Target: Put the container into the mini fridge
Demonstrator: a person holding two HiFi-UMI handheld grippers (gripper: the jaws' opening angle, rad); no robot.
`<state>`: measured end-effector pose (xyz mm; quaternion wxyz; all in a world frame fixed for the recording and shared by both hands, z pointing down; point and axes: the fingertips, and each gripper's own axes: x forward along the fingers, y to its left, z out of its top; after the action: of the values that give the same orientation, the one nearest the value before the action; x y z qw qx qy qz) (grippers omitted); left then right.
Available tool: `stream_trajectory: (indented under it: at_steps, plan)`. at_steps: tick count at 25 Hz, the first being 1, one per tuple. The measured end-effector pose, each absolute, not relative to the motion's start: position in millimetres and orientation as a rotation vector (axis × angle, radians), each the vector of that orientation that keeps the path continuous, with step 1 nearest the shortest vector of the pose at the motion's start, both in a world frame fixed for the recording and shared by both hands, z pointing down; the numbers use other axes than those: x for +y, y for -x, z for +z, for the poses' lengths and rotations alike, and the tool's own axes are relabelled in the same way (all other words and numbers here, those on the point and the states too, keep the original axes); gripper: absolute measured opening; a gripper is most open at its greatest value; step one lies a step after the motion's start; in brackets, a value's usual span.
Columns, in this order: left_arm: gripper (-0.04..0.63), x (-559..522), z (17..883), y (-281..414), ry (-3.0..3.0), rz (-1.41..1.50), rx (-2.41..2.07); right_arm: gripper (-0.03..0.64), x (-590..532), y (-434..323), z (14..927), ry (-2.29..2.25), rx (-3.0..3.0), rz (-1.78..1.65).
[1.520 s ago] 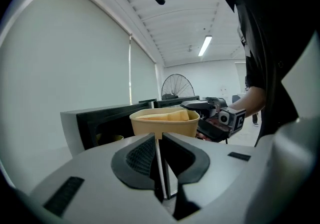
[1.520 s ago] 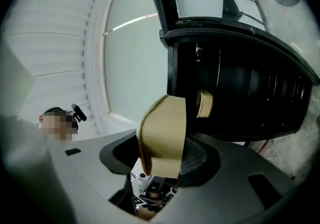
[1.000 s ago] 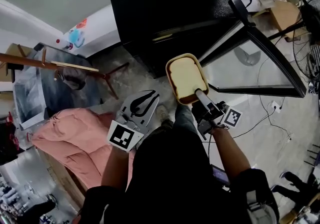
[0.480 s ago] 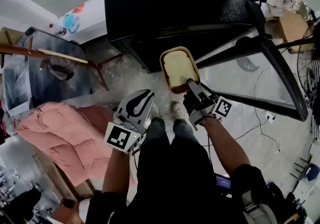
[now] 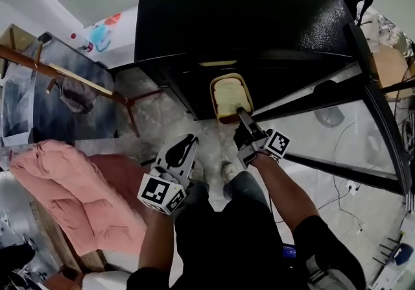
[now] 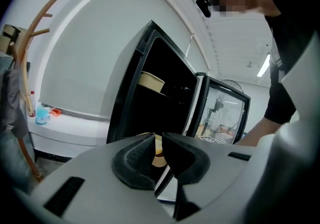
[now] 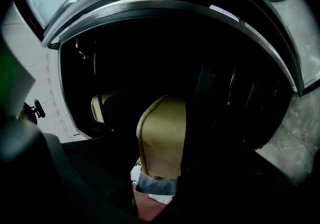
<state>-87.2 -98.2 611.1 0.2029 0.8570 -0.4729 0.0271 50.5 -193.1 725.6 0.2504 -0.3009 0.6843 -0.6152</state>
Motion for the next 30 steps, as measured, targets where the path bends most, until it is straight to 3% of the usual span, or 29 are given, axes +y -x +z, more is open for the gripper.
stream_trajectory:
  at_steps: [9,24,26,30]
  plan:
    - [0.052,-94,628,87,-2.353,0.073,-1.315,0.222,-240,-42,808,0.957,1.826,-1.723]
    - [0.049,-72,618,70,-2.319,0.092,-1.215,0.222,-267,-35,851,1.002,1.743,-1.818]
    - [0.049,-70,615,68,-2.317,0.094,-1.208,0.299,-266,-36,853,0.996,1.736,-1.840]
    - [0.049,-64,610,69,-2.297,0.081,-1.205,0.327,-263,-39,854,0.991,1.719,-1.844]
